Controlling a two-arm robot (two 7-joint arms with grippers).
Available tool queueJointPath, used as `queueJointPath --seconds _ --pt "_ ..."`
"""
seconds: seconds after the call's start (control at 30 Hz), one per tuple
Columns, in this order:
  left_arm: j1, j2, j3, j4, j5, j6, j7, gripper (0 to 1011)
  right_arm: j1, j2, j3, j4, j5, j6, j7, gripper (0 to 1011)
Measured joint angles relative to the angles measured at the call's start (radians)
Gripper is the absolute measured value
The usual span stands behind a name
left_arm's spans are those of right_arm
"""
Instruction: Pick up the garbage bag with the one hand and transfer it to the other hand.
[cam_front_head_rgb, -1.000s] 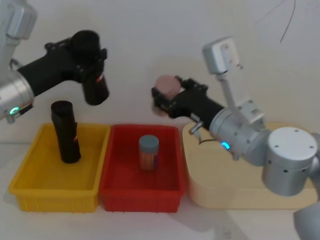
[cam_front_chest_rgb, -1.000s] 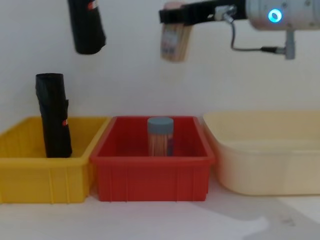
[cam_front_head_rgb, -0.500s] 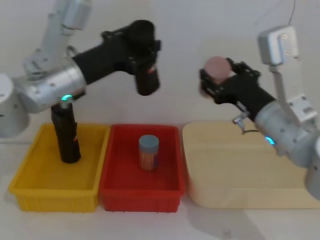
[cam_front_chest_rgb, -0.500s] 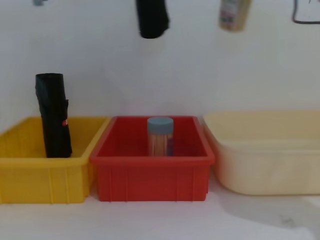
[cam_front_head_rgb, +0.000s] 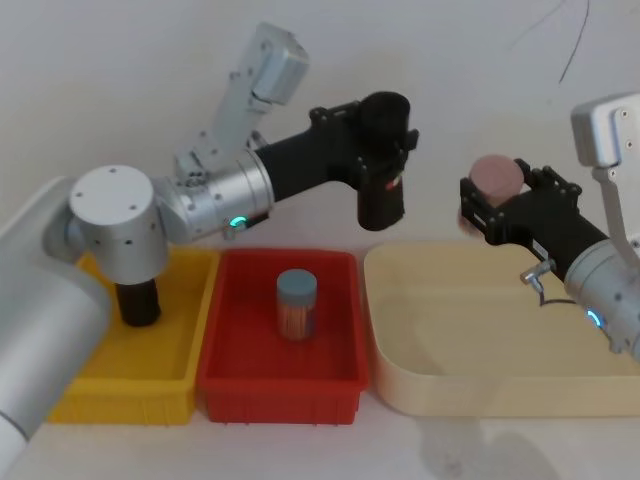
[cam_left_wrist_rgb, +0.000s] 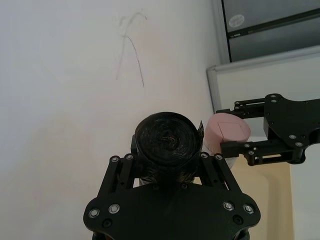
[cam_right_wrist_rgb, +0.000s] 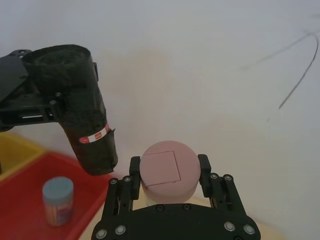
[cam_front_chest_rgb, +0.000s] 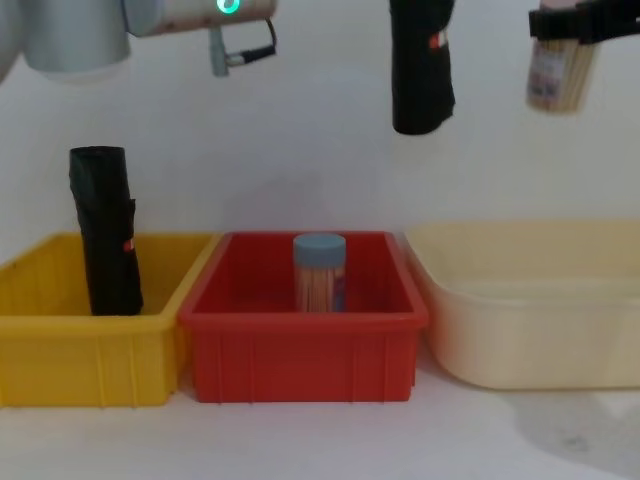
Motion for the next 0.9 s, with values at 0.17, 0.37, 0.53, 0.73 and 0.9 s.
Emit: queueJointPath --seconds 0.17,0.37,0.53,0.73,0.9 --pt "-0.016 -0.033 0.02 0.069 0.013 -0.016 0.004 517 0.0 0.007 0.0 0.025 -0.004 0.018 0.012 666" --pt "-0.029 -0.058 0.034 0.127 0.023 -0.03 0.01 517 0.009 0.01 -0.005 0.052 -0.008 0.027 0.025 668" --pt "-0.036 -0.069 0.041 0.154 0.028 -0.036 0.013 517 0.014 0.011 -0.007 0.068 -0.011 0.033 0.032 808" --pt "-0.04 -0.08 0.047 0.178 0.033 -0.041 0.016 517 0.018 0.012 -0.009 0.078 -0.013 0.038 0.037 960" --pt "-0.043 -0.086 0.049 0.191 0.035 -0.044 0.017 517 0.018 0.012 -0.009 0.08 -0.014 0.038 0.043 1004"
